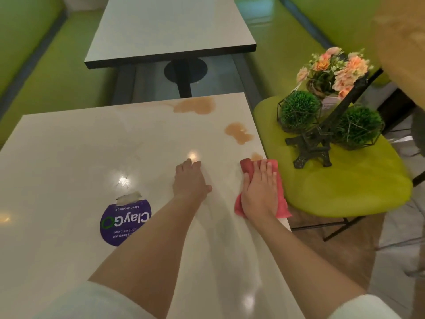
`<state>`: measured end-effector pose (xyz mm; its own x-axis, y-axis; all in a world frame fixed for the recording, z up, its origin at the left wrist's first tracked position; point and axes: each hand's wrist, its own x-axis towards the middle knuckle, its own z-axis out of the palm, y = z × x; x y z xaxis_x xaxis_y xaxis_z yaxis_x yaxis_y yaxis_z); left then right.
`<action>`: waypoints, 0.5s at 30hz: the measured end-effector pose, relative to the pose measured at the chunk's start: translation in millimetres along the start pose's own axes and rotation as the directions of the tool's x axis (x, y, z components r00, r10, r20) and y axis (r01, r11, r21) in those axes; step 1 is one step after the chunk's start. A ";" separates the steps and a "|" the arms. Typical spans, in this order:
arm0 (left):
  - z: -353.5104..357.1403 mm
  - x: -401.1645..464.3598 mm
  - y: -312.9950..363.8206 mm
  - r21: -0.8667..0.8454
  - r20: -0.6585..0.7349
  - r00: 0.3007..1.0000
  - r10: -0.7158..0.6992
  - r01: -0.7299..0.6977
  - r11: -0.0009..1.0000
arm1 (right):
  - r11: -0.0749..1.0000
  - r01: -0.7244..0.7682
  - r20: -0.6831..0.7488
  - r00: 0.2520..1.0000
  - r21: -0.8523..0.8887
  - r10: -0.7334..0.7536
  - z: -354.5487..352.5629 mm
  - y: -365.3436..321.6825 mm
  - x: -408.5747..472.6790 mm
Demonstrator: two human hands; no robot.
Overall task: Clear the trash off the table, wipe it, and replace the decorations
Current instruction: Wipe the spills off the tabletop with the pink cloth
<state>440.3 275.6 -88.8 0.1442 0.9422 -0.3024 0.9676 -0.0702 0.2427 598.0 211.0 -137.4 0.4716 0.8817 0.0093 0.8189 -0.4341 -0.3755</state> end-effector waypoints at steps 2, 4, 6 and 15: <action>-0.4 -0.8 -0.5 -0.014 0.005 1.000 -0.006 0.006 1.000 | 0.992 0.126 0.048 0.991 -0.017 -0.125 0.7 -3.2 -9.1; -2.0 -1.7 0.0 -0.017 0.008 1.000 -0.010 0.010 1.000 | 0.974 0.224 0.079 0.972 -0.012 -0.223 -1.5 5.2 -26.2; -4.3 -1.4 0.5 -0.021 0.003 1.000 -0.015 0.015 1.000 | 0.981 0.192 0.032 0.981 -0.023 -0.191 -5.7 16.2 -29.2; -5.4 -0.8 -0.1 -0.063 -0.007 1.000 -0.025 0.024 0.998 | 0.971 0.236 0.081 0.968 0.030 -0.237 1.8 -13.3 38.9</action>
<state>438.9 276.6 -83.5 0.1187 0.9459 -0.3020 0.9558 -0.0264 0.2927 604.8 251.4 -133.7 0.2357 0.9716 0.0229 0.8968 -0.2083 -0.3902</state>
